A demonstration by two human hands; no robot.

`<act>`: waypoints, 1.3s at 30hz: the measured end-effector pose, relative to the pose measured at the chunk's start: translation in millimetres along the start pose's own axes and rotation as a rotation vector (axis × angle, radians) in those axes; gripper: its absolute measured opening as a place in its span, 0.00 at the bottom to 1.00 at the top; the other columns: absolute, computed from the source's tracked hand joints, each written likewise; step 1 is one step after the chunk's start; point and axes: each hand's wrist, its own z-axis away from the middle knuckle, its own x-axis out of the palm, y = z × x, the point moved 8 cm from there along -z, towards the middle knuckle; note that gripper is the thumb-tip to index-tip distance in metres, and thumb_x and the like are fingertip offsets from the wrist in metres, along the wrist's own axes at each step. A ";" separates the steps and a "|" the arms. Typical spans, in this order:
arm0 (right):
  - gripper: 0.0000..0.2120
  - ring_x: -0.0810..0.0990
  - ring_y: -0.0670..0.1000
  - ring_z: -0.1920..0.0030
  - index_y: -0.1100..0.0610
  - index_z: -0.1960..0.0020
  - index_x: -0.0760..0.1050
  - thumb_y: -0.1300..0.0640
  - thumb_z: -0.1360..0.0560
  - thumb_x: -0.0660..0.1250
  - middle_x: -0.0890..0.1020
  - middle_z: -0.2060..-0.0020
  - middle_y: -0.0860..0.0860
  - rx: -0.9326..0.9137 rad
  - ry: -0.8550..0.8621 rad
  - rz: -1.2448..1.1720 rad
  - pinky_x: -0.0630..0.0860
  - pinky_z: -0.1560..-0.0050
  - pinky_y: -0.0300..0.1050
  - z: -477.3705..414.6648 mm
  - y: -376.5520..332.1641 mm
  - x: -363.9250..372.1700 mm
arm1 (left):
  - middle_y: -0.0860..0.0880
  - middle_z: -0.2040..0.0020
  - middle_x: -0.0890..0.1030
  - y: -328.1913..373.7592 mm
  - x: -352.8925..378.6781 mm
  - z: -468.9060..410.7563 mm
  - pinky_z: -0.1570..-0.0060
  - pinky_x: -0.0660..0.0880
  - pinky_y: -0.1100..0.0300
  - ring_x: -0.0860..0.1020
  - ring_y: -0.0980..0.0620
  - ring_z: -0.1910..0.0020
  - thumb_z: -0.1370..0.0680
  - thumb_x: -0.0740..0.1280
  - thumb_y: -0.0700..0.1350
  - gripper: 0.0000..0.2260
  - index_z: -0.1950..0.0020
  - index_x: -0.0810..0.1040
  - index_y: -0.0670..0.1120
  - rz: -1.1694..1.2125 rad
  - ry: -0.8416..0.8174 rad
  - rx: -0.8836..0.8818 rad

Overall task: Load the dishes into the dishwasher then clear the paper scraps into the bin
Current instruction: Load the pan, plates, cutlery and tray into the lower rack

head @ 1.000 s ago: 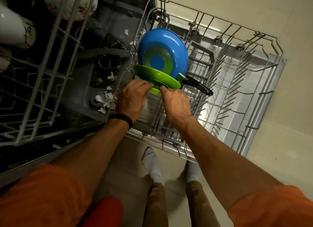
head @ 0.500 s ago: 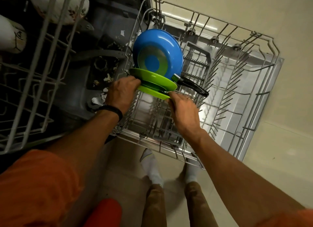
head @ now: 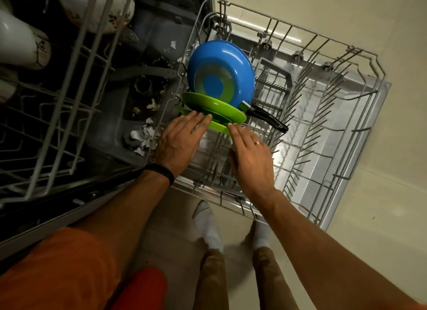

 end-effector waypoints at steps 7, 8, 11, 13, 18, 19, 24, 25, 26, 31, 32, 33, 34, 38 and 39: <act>0.37 0.60 0.57 0.20 0.52 0.17 0.48 0.58 0.18 0.64 0.54 0.18 0.50 -0.026 -0.118 0.113 0.64 0.25 0.58 -1.8 3.1 6.0 | 0.42 0.31 0.78 0.6 6.5 -1.5 0.33 0.72 0.47 0.76 0.43 0.31 0.24 0.71 0.35 0.24 0.28 0.75 0.44 -0.015 -0.028 -0.039; 0.36 0.58 0.57 0.20 0.52 0.16 0.47 0.57 0.17 0.63 0.53 0.18 0.50 -0.035 -0.145 0.122 0.63 0.25 0.58 -3.2 2.1 3.8 | 0.42 0.32 0.79 2.1 4.2 -5.0 0.33 0.72 0.46 0.76 0.42 0.32 0.24 0.71 0.35 0.23 0.29 0.76 0.43 -0.016 -0.046 -0.055; 0.34 0.53 0.58 0.18 0.52 0.17 0.44 0.54 0.16 0.59 0.50 0.17 0.52 -0.041 -0.254 0.142 0.61 0.23 0.58 -2.1 -1.7 -8.3 | 0.43 0.28 0.75 9.2 -4.1 -14.4 0.29 0.67 0.47 0.73 0.44 0.28 0.22 0.69 0.40 0.24 0.26 0.72 0.45 -0.036 -0.206 -0.134; 0.36 0.54 0.59 0.19 0.52 0.17 0.44 0.54 0.17 0.61 0.51 0.17 0.53 -0.032 -0.281 0.148 0.64 0.24 0.59 5.1 -6.3 -29.8 | 0.46 0.21 0.66 17.9 -16.4 -12.4 0.26 0.62 0.48 0.66 0.47 0.23 0.20 0.66 0.44 0.29 0.20 0.61 0.48 -0.083 -0.324 -0.173; 0.37 0.56 0.58 0.19 0.51 0.17 0.48 0.52 0.18 0.64 0.54 0.18 0.53 -0.045 -0.318 0.180 0.65 0.25 0.58 36.1 -27.9 -117.4 | 0.48 0.17 0.57 55.1 -100.1 7.3 0.24 0.60 0.49 0.61 0.47 0.21 0.18 0.64 0.47 0.33 0.17 0.51 0.51 -0.052 -0.388 -0.255; 0.35 0.56 0.58 0.19 0.51 0.17 0.48 0.51 0.18 0.63 0.55 0.18 0.53 -0.050 -0.323 0.183 0.65 0.25 0.59 43.0 -34.1 -138.3 | 0.48 0.17 0.56 63.9 -122.1 11.2 0.24 0.59 0.49 0.60 0.47 0.21 0.18 0.63 0.47 0.33 0.17 0.50 0.51 -0.037 -0.387 -0.264; 0.31 0.57 0.58 0.19 0.52 0.18 0.52 0.50 0.16 0.61 0.56 0.18 0.53 -0.084 -0.307 0.175 0.63 0.24 0.60 84.4 -72.8 -242.3 | 0.47 0.17 0.55 109.9 -234.6 32.5 0.23 0.58 0.47 0.59 0.46 0.20 0.16 0.60 0.50 0.31 0.17 0.50 0.51 0.013 -0.373 -0.297; 0.31 0.58 0.58 0.19 0.51 0.18 0.53 0.50 0.17 0.61 0.57 0.18 0.53 -0.092 -0.292 0.168 0.63 0.25 0.60 92.7 -81.5 -263.2 | 0.47 0.17 0.55 117.4 -256.7 38.8 0.22 0.57 0.46 0.59 0.46 0.20 0.16 0.60 0.50 0.30 0.17 0.50 0.51 0.029 -0.372 -0.307; 0.31 0.58 0.57 0.20 0.51 0.18 0.54 0.49 0.17 0.62 0.58 0.19 0.52 -0.103 -0.276 0.163 0.63 0.25 0.60 100.8 -90.1 -282.9 | 0.47 0.17 0.55 124.5 -277.8 44.7 0.23 0.58 0.46 0.60 0.46 0.20 0.16 0.60 0.50 0.30 0.17 0.50 0.51 0.036 -0.358 -0.310; 0.30 0.60 0.56 0.20 0.49 0.18 0.56 0.46 0.17 0.61 0.59 0.19 0.51 -0.175 -0.188 0.161 0.63 0.24 0.59 136.5 -128.4 -365.4 | 0.47 0.18 0.57 146.4 -375.6 72.4 0.24 0.61 0.47 0.62 0.47 0.22 0.16 0.59 0.52 0.29 0.17 0.53 0.51 0.009 -0.191 -0.338; 0.29 0.60 0.55 0.20 0.49 0.18 0.56 0.45 0.17 0.60 0.60 0.19 0.51 -0.185 -0.161 0.157 0.63 0.24 0.59 141.0 -134.1 -377.3 | 0.47 0.17 0.57 147.0 -388.8 76.7 0.24 0.61 0.47 0.61 0.47 0.21 0.16 0.58 0.53 0.29 0.17 0.53 0.51 0.004 -0.164 -0.350; 0.29 0.60 0.55 0.20 0.49 0.18 0.56 0.44 0.16 0.60 0.60 0.19 0.51 -0.207 -0.133 0.155 0.62 0.24 0.58 145.7 -144.3 -390.5 | 0.47 0.17 0.57 145.1 -405.5 84.2 0.24 0.61 0.47 0.61 0.47 0.21 0.16 0.58 0.54 0.29 0.17 0.54 0.51 -0.001 -0.125 -0.372; 0.29 0.61 0.54 0.20 0.49 0.19 0.57 0.44 0.16 0.59 0.60 0.19 0.50 -0.229 -0.111 0.155 0.62 0.24 0.58 151.1 -154.8 -401.9 | 0.47 0.18 0.57 143.0 -420.1 93.1 0.24 0.61 0.47 0.61 0.47 0.21 0.16 0.58 0.55 0.28 0.17 0.55 0.51 -0.007 -0.090 -0.397; 0.28 0.62 0.52 0.21 0.49 0.19 0.59 0.42 0.16 0.57 0.62 0.20 0.49 -0.359 -0.021 0.143 0.61 0.24 0.58 162.3 -210.0 -434.8 | 0.46 0.19 0.62 123.5 -476.0 130.9 0.27 0.65 0.46 0.65 0.45 0.23 0.18 0.61 0.55 0.28 0.19 0.61 0.50 -0.058 0.076 -0.488; 0.27 0.63 0.52 0.21 0.49 0.19 0.59 0.43 0.16 0.57 0.63 0.20 0.49 -0.399 -0.007 0.146 0.61 0.24 0.58 164.2 -225.9 -438.8 | 0.45 0.20 0.64 116.9 -488.1 143.0 0.28 0.67 0.45 0.66 0.44 0.24 0.18 0.62 0.54 0.27 0.20 0.63 0.49 -0.071 0.106 -0.517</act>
